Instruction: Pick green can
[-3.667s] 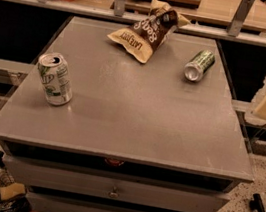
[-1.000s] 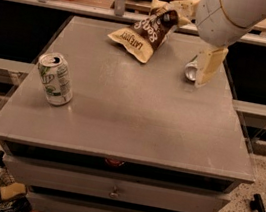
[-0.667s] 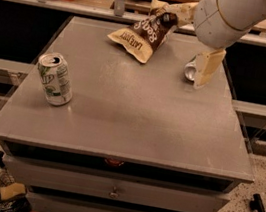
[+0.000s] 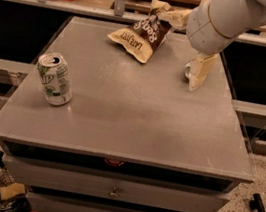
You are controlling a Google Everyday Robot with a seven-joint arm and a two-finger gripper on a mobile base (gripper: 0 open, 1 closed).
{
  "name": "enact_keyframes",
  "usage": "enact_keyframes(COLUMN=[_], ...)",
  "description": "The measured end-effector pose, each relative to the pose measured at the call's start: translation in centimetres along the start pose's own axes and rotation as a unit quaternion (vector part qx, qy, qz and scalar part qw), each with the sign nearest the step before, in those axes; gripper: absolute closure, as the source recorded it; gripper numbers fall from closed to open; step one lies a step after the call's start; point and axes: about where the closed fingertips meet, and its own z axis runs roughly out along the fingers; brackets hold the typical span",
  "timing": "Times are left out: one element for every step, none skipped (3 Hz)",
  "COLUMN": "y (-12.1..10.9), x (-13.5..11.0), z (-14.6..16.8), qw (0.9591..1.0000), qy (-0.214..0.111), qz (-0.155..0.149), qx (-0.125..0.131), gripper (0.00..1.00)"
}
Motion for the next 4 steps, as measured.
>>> enact_keyframes(y=[0.5, 1.4, 2.1, 2.5], x=[0.8, 1.8, 3.2, 5.2], z=[2.8, 5.5, 7.6, 8.5], qw=[0.9993, 0.9978, 0.9961, 0.9950], qy=[-0.023, -0.031, -0.032, -0.020], qz=[-0.029, -0.053, -0.070, -0.082], qx=[-0.004, -0.024, -0.042, -0.053], gripper=[0.00, 0.00, 0.00, 0.00])
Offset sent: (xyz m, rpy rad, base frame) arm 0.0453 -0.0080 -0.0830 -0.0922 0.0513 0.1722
